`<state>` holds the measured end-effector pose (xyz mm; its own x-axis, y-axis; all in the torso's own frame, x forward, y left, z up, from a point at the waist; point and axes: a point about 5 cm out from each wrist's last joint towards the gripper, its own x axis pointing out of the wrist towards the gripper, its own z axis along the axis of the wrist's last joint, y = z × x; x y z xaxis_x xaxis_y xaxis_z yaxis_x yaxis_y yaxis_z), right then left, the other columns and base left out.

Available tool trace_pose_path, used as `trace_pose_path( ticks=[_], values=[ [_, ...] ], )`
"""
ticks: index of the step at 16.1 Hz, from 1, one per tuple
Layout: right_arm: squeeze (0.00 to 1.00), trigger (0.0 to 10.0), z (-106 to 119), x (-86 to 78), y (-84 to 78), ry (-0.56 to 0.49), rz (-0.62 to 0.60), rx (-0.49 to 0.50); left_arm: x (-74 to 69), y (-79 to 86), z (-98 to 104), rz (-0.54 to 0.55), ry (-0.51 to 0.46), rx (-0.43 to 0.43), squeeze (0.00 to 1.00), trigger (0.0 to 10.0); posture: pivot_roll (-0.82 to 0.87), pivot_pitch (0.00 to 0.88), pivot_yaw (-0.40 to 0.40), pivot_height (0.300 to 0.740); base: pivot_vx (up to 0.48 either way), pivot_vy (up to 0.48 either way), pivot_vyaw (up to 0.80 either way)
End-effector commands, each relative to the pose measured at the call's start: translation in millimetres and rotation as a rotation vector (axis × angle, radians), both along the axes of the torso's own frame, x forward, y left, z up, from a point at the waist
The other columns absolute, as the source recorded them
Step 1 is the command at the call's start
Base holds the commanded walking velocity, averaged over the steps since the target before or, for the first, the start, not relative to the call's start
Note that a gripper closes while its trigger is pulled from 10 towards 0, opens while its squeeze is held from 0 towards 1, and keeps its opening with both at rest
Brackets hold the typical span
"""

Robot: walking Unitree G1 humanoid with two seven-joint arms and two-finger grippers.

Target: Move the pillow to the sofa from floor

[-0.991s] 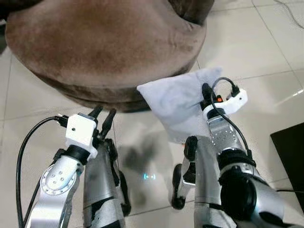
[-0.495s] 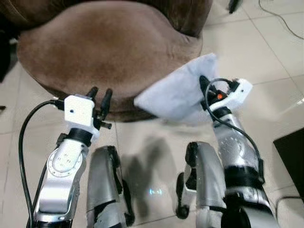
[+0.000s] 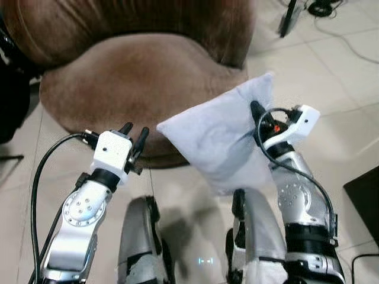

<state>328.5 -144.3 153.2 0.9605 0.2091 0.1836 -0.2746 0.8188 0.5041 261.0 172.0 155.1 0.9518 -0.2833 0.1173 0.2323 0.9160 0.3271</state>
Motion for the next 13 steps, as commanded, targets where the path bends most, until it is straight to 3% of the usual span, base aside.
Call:
trace_pose_path(
  ticks=[1, 5, 8, 13],
  values=[
    [0.00, 10.0, 8.4, -2.4, 8.0, -0.042, 0.024, -0.014, -3.7, 5.1, -5.2, 0.034, 0.004, -0.014, 0.00, 10.0, 0.01, 0.112, 0.064, 0.608, 0.000, 0.000, 0.00],
    [0.00, 10.0, 4.3, -3.7, 6.4, -0.022, 0.002, 0.001, -5.8, 5.0, -8.2, 0.043, -0.002, -0.027, 0.00, 10.0, 0.02, 0.094, 0.066, 0.643, 0.000, 0.000, 0.00],
    [0.00, 10.0, 11.0, 2.7, 7.0, -0.051, -0.009, 0.009, 6.7, 4.9, 4.8, 0.034, -0.051, -0.024, 0.00, 10.0, 0.02, 0.076, 0.072, 0.678, 0.000, 0.000, 0.00],
    [0.00, 10.0, 24.2, 12.4, 7.1, -0.102, -0.005, -0.031, 14.5, 5.0, 12.8, 0.020, -0.081, -0.029, 0.00, 10.0, 0.02, 0.054, 0.070, 0.733, 0.000, 0.000, 0.00]
  ],
)
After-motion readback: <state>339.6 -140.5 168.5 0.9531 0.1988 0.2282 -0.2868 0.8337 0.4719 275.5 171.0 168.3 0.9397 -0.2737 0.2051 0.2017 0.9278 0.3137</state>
